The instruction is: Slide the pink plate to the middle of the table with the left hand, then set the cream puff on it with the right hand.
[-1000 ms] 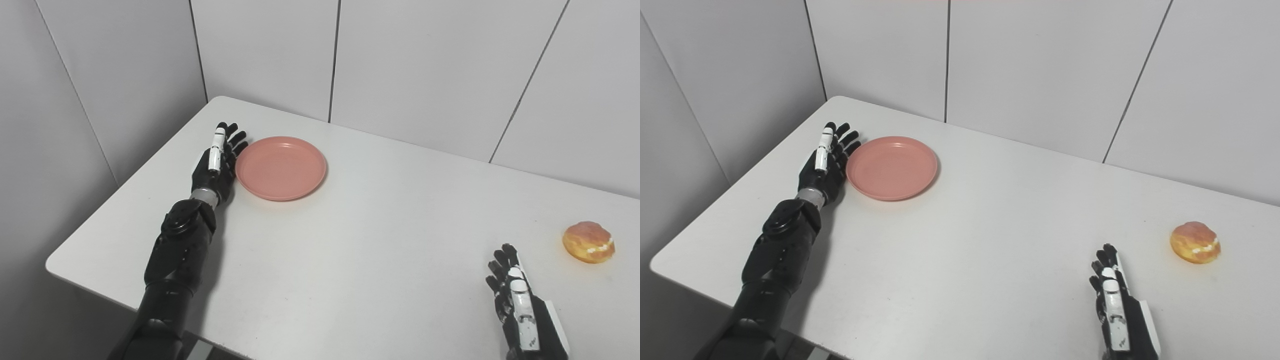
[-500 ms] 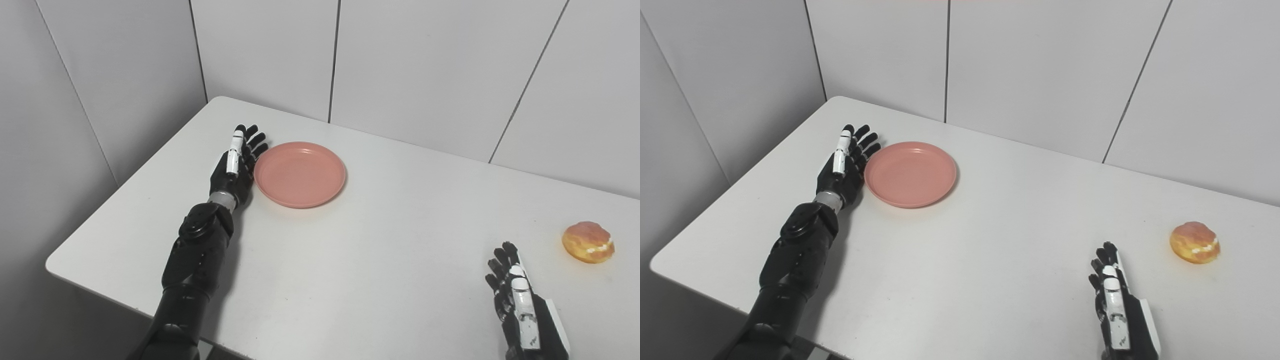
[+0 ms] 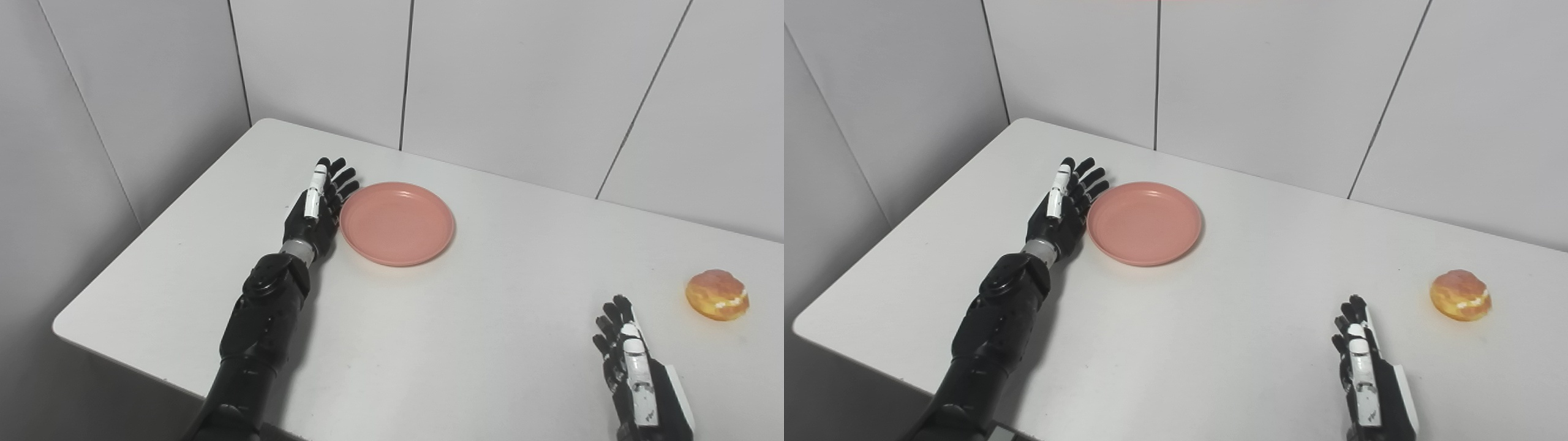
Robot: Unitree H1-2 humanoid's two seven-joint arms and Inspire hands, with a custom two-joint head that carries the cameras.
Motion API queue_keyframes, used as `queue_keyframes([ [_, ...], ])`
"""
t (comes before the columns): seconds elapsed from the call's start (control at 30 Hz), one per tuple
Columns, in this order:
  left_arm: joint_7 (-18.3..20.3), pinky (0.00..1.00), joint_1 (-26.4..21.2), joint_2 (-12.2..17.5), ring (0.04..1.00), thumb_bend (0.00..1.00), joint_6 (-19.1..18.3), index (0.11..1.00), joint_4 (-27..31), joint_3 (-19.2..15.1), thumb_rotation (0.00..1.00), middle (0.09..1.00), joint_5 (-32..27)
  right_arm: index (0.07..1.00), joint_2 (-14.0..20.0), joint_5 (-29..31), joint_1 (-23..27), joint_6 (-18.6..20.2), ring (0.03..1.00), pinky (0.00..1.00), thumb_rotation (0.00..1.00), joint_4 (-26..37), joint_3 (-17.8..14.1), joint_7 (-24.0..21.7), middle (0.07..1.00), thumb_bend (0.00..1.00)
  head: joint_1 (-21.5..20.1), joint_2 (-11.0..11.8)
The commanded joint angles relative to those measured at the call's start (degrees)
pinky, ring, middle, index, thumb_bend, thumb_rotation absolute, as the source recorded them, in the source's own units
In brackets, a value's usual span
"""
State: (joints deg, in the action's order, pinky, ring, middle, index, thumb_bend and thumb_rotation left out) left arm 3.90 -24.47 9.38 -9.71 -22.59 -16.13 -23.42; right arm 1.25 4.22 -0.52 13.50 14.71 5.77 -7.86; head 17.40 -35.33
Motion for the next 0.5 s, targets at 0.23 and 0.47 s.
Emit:
queue_keyframes([
  [0.23, 1.4, 0.93, 0.1, -2.3, 0.908, 0.41, -1.5, 0.89, -0.3, 1.5, 1.0, 0.911, -0.6, 1.0, -1.4, 0.4, 1.4, -2.2, 1.0, 1.0, 1.0, 1.6, -0.3, 0.9, 1.0, 0.16, -1.4, -0.6],
  [0.47, 3.1, 0.95, 1.6, -3.6, 0.923, 0.38, -2.4, 0.898, 1.7, 2.8, 1.0, 0.922, -0.7, 1.0, -1.9, 0.4, 1.7, -2.5, 1.0, 1.0, 1.0, 1.7, -0.4, 1.1, 1.0, 0.17, -2.9, -1.1],
])
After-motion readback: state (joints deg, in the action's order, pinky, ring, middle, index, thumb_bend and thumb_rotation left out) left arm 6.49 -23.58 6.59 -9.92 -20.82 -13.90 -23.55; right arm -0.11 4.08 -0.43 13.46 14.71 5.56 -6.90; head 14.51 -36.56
